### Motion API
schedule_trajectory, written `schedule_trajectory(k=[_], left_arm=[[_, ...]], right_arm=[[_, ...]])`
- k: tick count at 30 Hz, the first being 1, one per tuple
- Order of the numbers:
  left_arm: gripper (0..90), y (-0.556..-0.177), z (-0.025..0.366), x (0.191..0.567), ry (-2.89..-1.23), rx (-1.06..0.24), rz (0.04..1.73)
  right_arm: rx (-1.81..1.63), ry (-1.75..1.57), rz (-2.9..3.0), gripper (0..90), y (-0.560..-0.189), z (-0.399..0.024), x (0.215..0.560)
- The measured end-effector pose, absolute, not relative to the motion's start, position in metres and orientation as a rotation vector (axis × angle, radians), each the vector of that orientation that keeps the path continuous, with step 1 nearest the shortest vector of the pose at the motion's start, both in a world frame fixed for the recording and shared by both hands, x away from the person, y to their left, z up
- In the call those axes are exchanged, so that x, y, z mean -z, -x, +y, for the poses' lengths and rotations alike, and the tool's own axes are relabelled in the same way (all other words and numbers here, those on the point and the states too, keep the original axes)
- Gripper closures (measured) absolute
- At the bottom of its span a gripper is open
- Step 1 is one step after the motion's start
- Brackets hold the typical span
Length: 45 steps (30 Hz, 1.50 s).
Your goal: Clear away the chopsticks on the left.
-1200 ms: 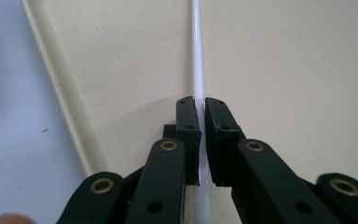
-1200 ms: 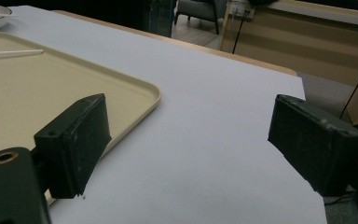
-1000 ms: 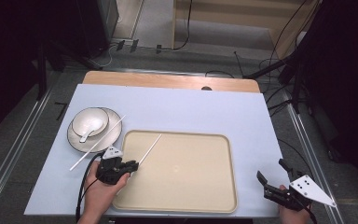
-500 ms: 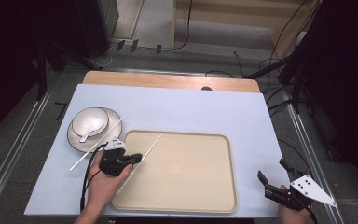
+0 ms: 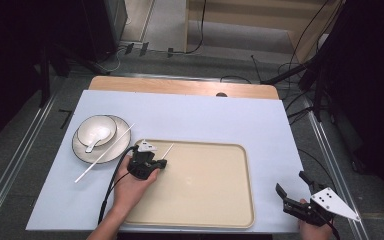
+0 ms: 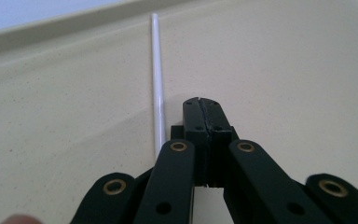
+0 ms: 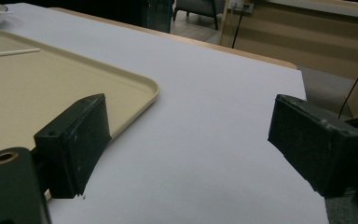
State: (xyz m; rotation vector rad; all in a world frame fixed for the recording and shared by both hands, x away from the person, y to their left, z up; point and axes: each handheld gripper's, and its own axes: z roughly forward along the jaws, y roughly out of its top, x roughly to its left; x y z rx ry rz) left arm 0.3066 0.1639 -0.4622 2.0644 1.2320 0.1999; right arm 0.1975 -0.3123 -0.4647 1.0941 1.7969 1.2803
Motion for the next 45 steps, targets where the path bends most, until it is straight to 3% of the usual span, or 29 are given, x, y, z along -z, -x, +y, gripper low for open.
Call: schedule_trajectory(k=[21, 45], left_arm=[[90.0, -0.306, 0.181, 0.457, -2.1, -0.318, 1.303], [90.0, -0.278, 0.22, 0.455, -2.041, -0.32, 1.403]], right_arm=[[-1.262, -1.104, 1.785, 13.0, -0.197, -0.312, 0.464], [-1.305, -1.067, 1.78, 13.0, -0.201, -0.315, 0.462]])
